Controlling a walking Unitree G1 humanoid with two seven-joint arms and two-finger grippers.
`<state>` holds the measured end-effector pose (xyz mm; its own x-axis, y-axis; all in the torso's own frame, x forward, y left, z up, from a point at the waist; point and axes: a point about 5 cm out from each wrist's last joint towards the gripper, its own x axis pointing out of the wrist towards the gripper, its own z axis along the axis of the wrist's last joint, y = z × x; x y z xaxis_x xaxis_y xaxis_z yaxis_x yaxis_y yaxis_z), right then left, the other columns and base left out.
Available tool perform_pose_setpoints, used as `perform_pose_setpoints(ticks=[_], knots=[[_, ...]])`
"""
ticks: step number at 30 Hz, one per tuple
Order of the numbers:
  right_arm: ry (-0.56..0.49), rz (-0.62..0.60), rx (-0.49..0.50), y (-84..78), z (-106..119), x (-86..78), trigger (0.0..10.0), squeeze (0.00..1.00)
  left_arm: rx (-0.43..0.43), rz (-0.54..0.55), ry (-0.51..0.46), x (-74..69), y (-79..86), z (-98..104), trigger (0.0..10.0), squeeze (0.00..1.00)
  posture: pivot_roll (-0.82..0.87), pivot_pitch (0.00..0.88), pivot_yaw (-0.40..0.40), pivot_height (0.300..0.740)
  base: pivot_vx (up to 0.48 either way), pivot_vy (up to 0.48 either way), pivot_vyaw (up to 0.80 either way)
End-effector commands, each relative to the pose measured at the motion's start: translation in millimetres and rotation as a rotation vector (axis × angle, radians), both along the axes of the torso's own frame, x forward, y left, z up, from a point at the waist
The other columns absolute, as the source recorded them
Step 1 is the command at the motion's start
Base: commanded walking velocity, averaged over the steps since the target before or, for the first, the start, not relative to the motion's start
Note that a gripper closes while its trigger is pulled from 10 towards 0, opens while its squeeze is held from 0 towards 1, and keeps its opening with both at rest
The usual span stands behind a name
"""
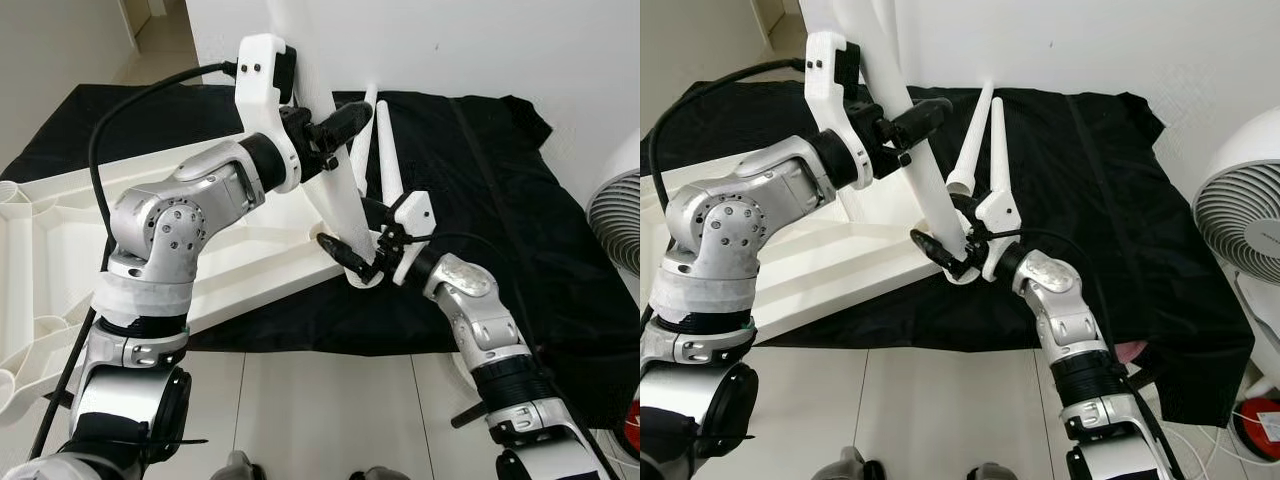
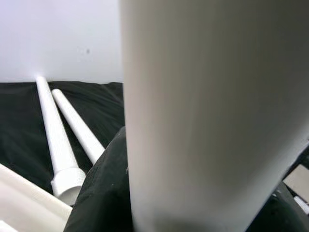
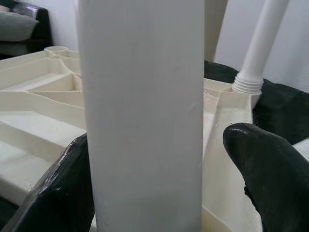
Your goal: Building children table
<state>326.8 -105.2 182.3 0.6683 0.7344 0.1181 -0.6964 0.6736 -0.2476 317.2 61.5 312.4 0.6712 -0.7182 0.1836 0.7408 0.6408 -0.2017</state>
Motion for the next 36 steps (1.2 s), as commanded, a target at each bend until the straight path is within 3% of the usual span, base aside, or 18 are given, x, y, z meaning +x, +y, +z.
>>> perform_pose_setpoints(ticks=[1,4,5,8,9,10,13,14,17,23,36], knots=[[-0.021,-0.006,-0.019,6.7,5.9,0.4,10.0,1.00,0.022,0.012,-0.028,-1.2,-4.3,6.9,10.0,0.00,-0.07,0.067,0.037,0.740,0.000,0.000,0.00],[-0.047,-0.060,-0.023,13.7,11.1,3.4,10.0,1.00,0.064,0.055,-0.060,-0.6,-11.2,11.2,10.0,0.00,-0.07,0.070,0.037,0.740,0.000,0.000,0.00],[-0.055,-0.126,0.002,22.5,17.9,8.6,10.0,1.00,0.099,0.108,-0.095,0.9,-22.9,16.9,10.0,0.00,-0.06,0.072,0.032,0.740,0.000,0.000,0.00],[-0.038,-0.149,0.018,28.1,20.1,11.1,10.0,1.00,0.118,0.135,-0.119,1.3,-30.0,20.8,10.0,0.00,-0.06,0.072,0.032,0.740,0.000,0.000,0.00],[-0.035,-0.179,0.027,30.9,22.1,13.4,10.0,0.89,0.129,0.150,-0.129,1.9,-33.8,23.4,10.0,0.00,-0.06,0.074,0.028,0.740,0.000,0.000,0.00],[-0.032,-0.218,0.035,33.7,24.5,16.3,10.0,0.08,0.129,0.166,-0.136,2.6,-37.1,26.8,10.0,0.00,-0.06,0.074,0.028,0.740,0.000,0.000,0.00],[-0.031,-0.249,0.040,35.8,26.3,18.1,10.0,0.08,0.128,0.179,-0.138,3.0,-39.5,29.2,10.0,0.00,-0.06,0.074,0.028,0.740,0.000,0.000,0.00],[-0.043,-0.283,0.032,38.9,28.6,19.8,10.0,0.00,0.130,0.199,-0.145,3.5,-41.7,31.8,10.0,0.00,-0.06,0.074,0.028,0.740,0.000,0.000,0.00],[-0.061,-0.321,0.016,42.7,30.7,21.1,10.0,0.00,0.130,0.218,-0.152,4.3,-43.0,34.0,10.0,0.00,-0.07,0.075,0.030,0.740,0.000,0.000,0.00],[-0.046,-0.564,0.000,48.8,28.4,27.1,10.0,0.00,0.123,0.287,-0.191,6.5,-47.5,41.8,10.0,0.00,-0.07,0.075,0.031,0.740,0.000,0.000,0.00],[-0.053,-0.660,0.010,49.7,28.9,30.3,10.0,0.00,0.124,0.297,-0.212,5.6,-53.2,46.6,10.0,0.00,-0.06,0.072,0.035,0.740,0.000,0.000,0.00]])
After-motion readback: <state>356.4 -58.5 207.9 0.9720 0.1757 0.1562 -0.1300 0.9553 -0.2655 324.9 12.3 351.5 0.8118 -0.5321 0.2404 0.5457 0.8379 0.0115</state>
